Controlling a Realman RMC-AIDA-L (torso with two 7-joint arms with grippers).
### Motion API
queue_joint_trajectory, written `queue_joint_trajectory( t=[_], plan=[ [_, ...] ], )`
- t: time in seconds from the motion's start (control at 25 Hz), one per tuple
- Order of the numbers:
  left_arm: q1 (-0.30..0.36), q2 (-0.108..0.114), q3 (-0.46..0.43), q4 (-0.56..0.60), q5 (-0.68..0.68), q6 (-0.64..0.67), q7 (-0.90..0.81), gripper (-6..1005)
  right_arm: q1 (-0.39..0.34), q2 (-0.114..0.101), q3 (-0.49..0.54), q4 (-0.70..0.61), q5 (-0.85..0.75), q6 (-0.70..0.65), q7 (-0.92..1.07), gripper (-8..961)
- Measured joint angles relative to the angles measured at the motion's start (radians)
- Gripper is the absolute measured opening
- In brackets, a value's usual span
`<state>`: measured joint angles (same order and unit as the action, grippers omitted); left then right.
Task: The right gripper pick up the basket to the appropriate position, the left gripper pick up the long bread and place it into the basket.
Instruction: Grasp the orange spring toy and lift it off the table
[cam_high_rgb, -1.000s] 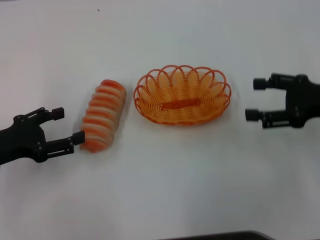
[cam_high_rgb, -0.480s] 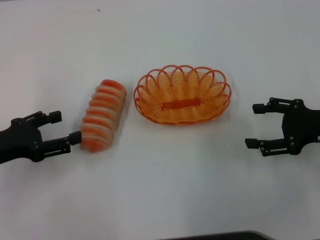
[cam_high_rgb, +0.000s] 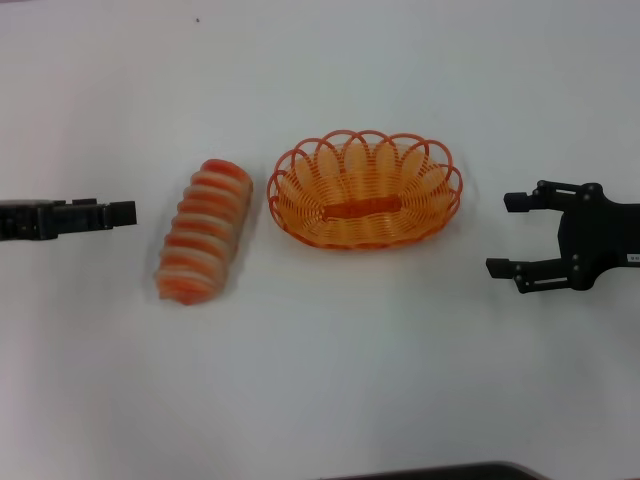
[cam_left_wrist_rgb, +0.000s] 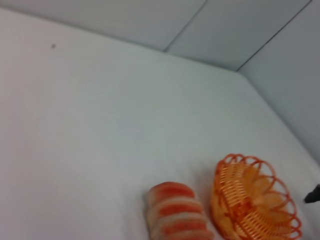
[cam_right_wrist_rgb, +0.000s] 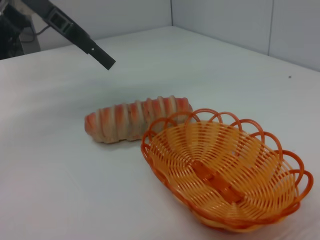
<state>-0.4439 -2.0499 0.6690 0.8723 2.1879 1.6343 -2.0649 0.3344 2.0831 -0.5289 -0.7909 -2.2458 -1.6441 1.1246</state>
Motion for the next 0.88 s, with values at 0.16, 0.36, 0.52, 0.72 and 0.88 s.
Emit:
queue_joint_trajectory(
  t=[0.16, 0.36, 0.52, 0.72, 0.88],
  plan=[
    [-0.039, -0.031, 0.039, 0.103, 0.077, -0.019, -0.079, 901, 0.006, 0.0, -0.002, 0.0, 0.0, 0.002, -0.005, 926],
    [-0.083, -0.081, 0.118, 0.239, 0.217, -0.062, -0.202, 900, 0.01, 0.001, -0.004, 0.0, 0.0, 0.003, 0.001, 927],
    [-0.112, -0.114, 0.234, 0.314, 0.308, -0.072, -0.321, 900, 0.01, 0.002, -0.004, -0.001, 0.0, 0.005, 0.001, 927],
    [-0.101, -0.116, 0.447, 0.387, 0.326, -0.139, -0.497, 900, 0.01, 0.0, -0.003, -0.001, 0.0, 0.009, 0.001, 927],
    [-0.1, -0.117, 0.574, 0.401, 0.376, -0.198, -0.584, 900, 0.011, 0.0, -0.003, -0.013, 0.0, 0.01, 0.001, 927]
  ],
)
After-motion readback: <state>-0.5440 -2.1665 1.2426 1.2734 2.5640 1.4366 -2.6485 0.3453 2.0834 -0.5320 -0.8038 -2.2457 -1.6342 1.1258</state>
